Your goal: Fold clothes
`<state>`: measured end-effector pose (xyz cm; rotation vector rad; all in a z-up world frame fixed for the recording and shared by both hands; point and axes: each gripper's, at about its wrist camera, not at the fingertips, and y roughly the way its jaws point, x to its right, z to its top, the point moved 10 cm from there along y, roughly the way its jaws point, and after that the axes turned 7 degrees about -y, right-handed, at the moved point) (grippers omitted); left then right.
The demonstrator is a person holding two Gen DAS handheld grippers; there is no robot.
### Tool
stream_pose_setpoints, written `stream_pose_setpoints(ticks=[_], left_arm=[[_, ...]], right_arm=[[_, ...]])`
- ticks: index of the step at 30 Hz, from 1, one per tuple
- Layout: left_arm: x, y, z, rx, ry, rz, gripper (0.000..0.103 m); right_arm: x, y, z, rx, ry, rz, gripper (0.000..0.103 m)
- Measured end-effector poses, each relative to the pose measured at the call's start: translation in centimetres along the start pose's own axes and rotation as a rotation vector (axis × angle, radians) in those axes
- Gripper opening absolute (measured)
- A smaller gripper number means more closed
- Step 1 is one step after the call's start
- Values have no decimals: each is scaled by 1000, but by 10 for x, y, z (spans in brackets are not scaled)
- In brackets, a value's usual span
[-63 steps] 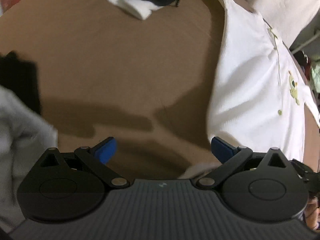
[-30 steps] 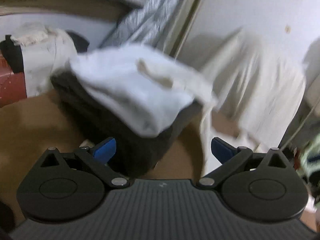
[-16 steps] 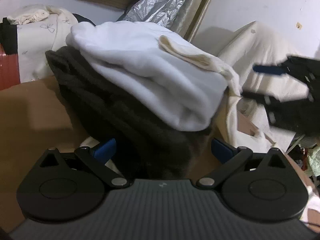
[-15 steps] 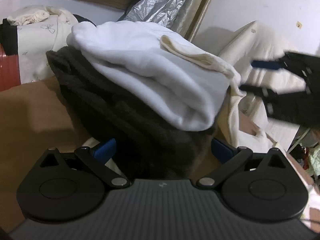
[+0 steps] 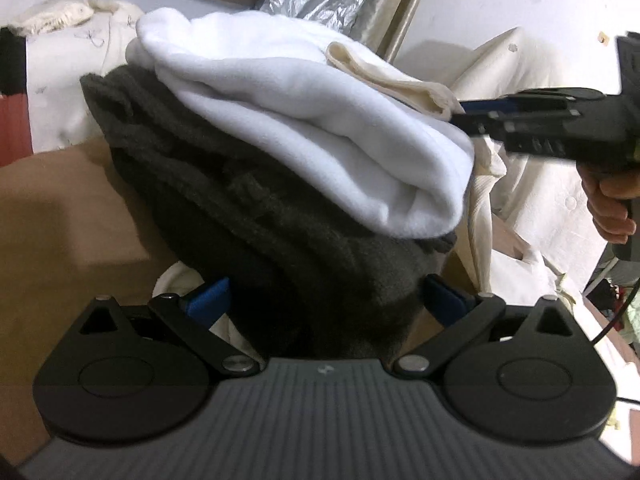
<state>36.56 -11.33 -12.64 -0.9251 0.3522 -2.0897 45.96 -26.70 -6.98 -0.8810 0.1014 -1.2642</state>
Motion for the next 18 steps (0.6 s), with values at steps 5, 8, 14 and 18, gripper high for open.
stream_pose_setpoints(ticks=[5,8,14,18], left_arm=[[9,-6,-4,21,53,11,103],[28,-11,-12,41,142,2,103],[59,1,-41,16,289,10,103],[63,8,-48,10,308,38,103]], right_arm=[[69,-73,13,94,260,-151,5],[121,-143,-14,148,533,-281,5],[130,-266,-169,142,942,-573,5],[88,-307,-298,15,1120,-727,5]])
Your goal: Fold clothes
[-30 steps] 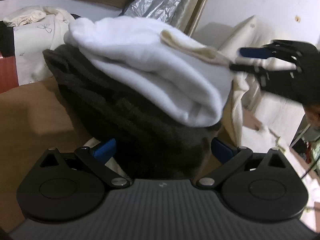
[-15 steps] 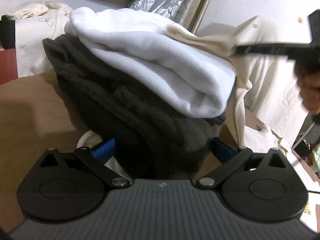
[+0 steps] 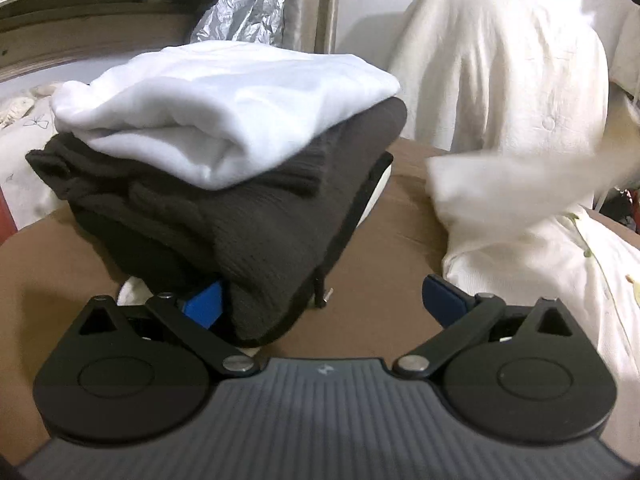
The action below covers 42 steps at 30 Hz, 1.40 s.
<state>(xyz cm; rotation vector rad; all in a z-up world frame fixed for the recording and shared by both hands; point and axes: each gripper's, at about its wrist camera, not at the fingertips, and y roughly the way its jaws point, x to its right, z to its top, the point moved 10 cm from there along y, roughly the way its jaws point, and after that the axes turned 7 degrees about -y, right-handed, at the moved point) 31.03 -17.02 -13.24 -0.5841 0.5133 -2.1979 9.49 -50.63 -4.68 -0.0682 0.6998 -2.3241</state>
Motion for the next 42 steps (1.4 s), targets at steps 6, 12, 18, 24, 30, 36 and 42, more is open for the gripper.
stream_pose_setpoints(ticks=[6,12,18,24,30,36,42], left_arm=[[-3,-3,5,-21,-72,-7,103],[18,-5,-3,-5,41,48,103],[30,-8,-8,33,81,106,103],[29,-13,2,118,62,113,103],[25,-30,11,178,-44,67,103],[39,-51,17,237,-30,85,103],[81,-42,-1,225,131,95,103]], right_arm=[[83,34,-132,-306,11,-75,7],[95,49,-124,-360,-96,-45,41],[124,48,-116,-397,-112,-132,55],[152,34,-153,-558,41,-90,59],[146,22,-133,-420,165,129,61],[141,46,-106,-370,136,179,62],[124,88,-135,-531,-42,179,19]])
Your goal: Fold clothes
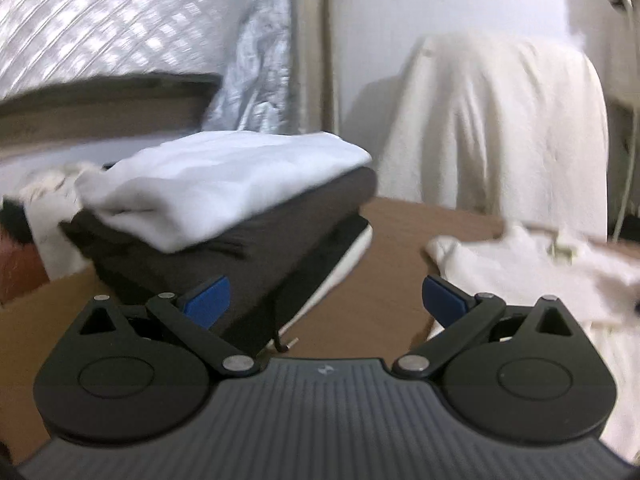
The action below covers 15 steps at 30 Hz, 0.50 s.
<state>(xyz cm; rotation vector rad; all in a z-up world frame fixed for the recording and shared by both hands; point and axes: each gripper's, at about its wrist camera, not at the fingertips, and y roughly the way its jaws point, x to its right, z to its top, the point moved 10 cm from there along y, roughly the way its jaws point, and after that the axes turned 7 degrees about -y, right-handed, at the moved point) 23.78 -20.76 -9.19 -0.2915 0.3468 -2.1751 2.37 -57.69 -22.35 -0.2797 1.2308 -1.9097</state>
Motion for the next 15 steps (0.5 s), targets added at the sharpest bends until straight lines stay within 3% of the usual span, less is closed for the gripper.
stream_pose_setpoints(ticks=[3,5,8,10,12,14,15], left_arm=[[22,7,-14,-70,25,-73,103],[36,12,-23,-122,44,-132,103],[63,26,-35,-220,149,-193,103],[81,40,-37,-291,192,-234,103],[99,57,-36,-350,209,-292,103],[114,80,-30,-385,228,-346,103],[120,98,-23,-384,249,-344,103]], right_arm=[[-11,-36,4,211,20,125,17],[-7,-57,-9,299,119,227,17],[17,-49,-51,199,238,172,24],[32,-41,-71,131,240,107,28],[41,-46,-68,165,293,142,33],[48,-52,-58,205,342,181,53],[50,-52,-51,216,341,196,54]])
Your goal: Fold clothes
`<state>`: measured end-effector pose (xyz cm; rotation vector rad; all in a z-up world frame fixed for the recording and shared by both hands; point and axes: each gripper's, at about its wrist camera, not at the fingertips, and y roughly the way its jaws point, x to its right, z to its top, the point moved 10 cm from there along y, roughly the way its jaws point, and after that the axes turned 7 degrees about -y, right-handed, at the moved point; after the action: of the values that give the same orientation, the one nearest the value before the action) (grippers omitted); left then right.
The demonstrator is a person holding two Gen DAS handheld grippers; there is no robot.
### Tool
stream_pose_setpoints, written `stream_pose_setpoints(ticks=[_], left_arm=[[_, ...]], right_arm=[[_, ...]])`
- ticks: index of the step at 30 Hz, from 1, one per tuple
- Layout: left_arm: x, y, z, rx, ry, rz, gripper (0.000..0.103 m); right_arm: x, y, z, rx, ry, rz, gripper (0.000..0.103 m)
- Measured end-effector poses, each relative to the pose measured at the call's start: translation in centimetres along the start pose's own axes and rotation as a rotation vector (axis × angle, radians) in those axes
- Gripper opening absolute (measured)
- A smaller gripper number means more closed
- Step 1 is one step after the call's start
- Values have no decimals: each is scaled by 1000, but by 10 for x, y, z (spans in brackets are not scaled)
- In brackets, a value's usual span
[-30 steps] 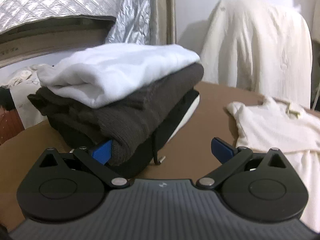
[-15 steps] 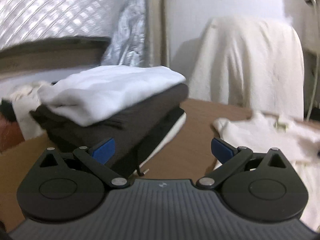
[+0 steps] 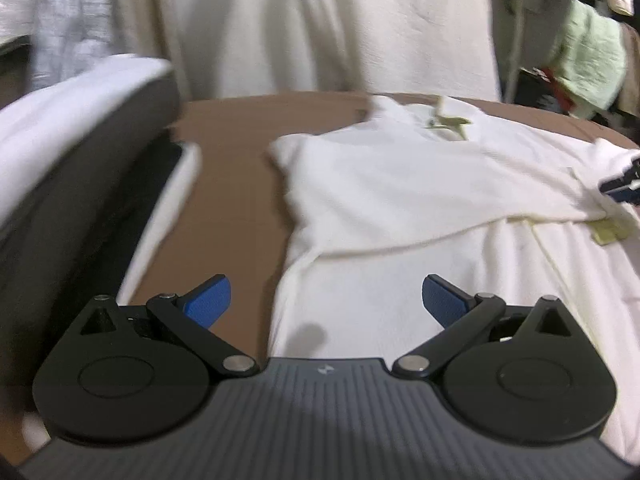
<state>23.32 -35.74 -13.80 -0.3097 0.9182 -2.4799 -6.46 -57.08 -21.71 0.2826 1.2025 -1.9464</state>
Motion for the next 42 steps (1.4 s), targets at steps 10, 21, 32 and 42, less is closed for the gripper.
stream_pose_setpoints(ticks=[10,21,32,42], left_arm=[[-51,177,83,-294,-208,68,103],[-17,184,109,-116,15,77,7],[-79,197,107,-38,0,353,0],[-64,147,103,-36,-106,141,35]], right_arm=[[4,46,21,57,-136,-19,14],[-16,47,49,136,-402,-44,8],[-28,85,84,129,-488,-84,7],[-10,79,93,119,-534,-261,7]])
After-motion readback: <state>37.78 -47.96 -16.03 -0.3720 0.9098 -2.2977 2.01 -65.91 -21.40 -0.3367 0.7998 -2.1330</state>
